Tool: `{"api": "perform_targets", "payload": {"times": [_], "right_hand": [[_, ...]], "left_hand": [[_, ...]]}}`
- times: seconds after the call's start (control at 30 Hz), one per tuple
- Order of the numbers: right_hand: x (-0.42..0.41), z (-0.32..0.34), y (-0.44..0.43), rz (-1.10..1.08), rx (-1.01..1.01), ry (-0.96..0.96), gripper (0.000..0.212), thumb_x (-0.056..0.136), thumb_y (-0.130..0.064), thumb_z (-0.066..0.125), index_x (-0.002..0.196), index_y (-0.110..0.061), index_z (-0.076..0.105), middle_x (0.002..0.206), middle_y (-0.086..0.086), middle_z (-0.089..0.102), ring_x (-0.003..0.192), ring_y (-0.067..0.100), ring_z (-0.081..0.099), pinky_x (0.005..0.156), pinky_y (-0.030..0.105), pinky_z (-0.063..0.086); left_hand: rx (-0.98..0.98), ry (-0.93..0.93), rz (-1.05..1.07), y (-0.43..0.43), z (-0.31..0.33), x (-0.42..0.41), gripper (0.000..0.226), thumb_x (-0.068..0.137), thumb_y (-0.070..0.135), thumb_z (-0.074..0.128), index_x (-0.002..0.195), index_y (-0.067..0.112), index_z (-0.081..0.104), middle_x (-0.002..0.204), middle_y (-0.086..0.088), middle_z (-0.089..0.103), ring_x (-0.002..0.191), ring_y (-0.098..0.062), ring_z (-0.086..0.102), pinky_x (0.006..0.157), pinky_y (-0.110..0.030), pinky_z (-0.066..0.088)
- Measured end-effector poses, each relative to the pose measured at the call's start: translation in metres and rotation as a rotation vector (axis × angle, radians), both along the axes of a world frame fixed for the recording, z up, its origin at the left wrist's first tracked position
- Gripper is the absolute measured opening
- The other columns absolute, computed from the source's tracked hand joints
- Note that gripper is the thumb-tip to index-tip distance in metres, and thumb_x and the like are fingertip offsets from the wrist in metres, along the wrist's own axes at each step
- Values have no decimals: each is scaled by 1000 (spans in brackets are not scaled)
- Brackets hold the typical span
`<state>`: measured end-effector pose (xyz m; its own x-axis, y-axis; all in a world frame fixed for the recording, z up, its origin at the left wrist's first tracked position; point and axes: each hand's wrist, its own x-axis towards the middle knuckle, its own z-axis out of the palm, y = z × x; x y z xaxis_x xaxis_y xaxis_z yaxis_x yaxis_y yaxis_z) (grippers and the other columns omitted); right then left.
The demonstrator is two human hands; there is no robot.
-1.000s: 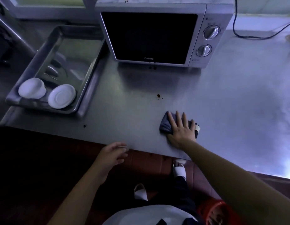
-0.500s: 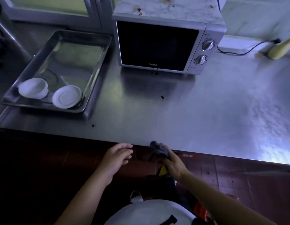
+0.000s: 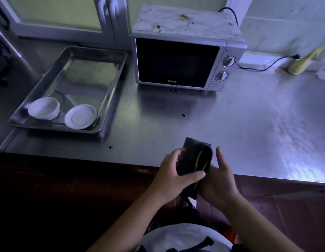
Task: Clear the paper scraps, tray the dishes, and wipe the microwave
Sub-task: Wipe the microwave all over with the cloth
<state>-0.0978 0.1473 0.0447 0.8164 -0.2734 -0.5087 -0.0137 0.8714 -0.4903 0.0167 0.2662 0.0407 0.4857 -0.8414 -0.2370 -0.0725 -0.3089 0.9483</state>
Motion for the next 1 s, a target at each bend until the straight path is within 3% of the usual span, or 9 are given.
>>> {"api": "perform_targets", "payload": {"times": [0.13,0.23,0.33,0.47,0.6,0.73,0.83,0.9,1.0], "right_hand": [[12,5,6,-34,-286,60,50,102,-50,37,148,-31,46,145,10,55,135,28,51,106,45,44],[14,11,3,16,-407,66,41,100,-42,46,140,-36,53,131,12,65,120,27,64,83,30,56],[11,10,-9,11,-437,131,41,91,-43,62,131,-34,60,120,14,68,106,35,65,72,35,53],[10,0,-31,-68,-350,250,39,88,-34,70,120,-11,68,116,22,71,106,34,70,76,38,60],[16,-10,-77,-59,-391,483,33,97,-28,63,116,-2,66,114,30,68,106,44,67,96,62,51],[24,-5,-126,-44,-542,553,27,96,-26,64,110,-3,68,107,26,72,106,40,68,98,55,52],[34,4,-162,-132,-798,497,12,97,-21,63,91,-16,72,90,4,78,89,22,73,72,26,58],[39,12,-176,-152,-1073,407,24,100,-16,55,90,-27,74,88,-15,77,94,11,71,72,13,50],[36,-12,-178,-8,-1524,531,38,98,-13,51,124,-36,67,124,-9,69,120,11,60,99,31,47]], "left_hand": [[-103,222,152,-10,3,-1,74,57,69,84,120,51,50,112,15,65,103,3,65,78,-15,53],[-166,197,224,-19,-2,0,52,69,53,83,114,43,60,103,12,72,99,-6,69,79,-22,56],[-207,170,246,-26,-3,5,27,79,31,67,105,34,71,95,7,75,90,-10,70,73,-18,53],[-117,221,209,-37,-9,19,30,72,20,63,96,31,75,92,4,76,89,-10,71,74,-21,55],[12,232,276,-53,-16,48,27,67,14,63,88,25,76,84,2,76,82,-12,69,68,-22,51],[128,224,360,-97,-29,74,26,82,-5,60,92,16,73,86,-3,72,83,-20,63,74,-33,51],[126,154,382,-145,-37,88,21,91,6,62,108,18,67,101,1,70,89,-16,62,81,-31,49],[114,145,439,-164,-44,96,21,94,12,61,112,23,64,106,3,68,92,-12,62,80,-24,49],[151,72,489,-158,-65,103,23,93,11,62,111,25,60,108,3,66,92,-8,62,68,-6,43]]}}
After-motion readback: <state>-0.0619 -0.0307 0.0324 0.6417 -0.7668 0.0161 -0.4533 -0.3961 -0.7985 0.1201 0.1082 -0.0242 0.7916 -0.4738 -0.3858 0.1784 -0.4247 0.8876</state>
